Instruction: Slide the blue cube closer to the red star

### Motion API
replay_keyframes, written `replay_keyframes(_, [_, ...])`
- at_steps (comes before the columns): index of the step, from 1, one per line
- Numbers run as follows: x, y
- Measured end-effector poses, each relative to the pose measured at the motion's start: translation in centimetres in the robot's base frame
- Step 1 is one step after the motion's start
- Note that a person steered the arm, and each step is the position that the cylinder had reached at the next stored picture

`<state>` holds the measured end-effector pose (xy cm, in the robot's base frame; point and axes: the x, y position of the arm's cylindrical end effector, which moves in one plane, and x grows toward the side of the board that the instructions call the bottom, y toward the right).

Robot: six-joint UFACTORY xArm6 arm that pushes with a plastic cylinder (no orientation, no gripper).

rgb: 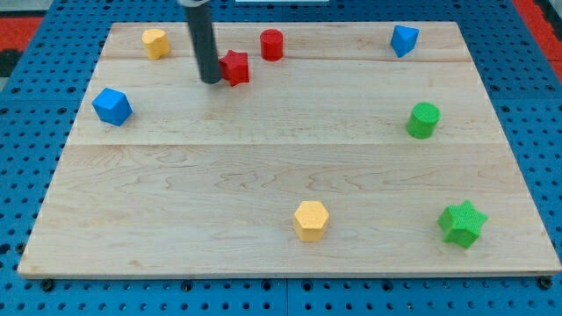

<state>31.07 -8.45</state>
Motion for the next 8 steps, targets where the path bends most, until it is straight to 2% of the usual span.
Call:
replay_keyframes(1, [-0.6,4.7])
replay_keyframes(2, [6.5,1.1])
replay_keyframes(3, [14.2,-6.8])
replay_keyframes(4, [14.2,-18.2])
replay_keyframes(5, [8.7,-19.0])
replay_keyframes(6, [5.7,-15.7])
replay_keyframes(7, [5.4,-7.7])
replay_keyframes(8, [7.7,-7.0])
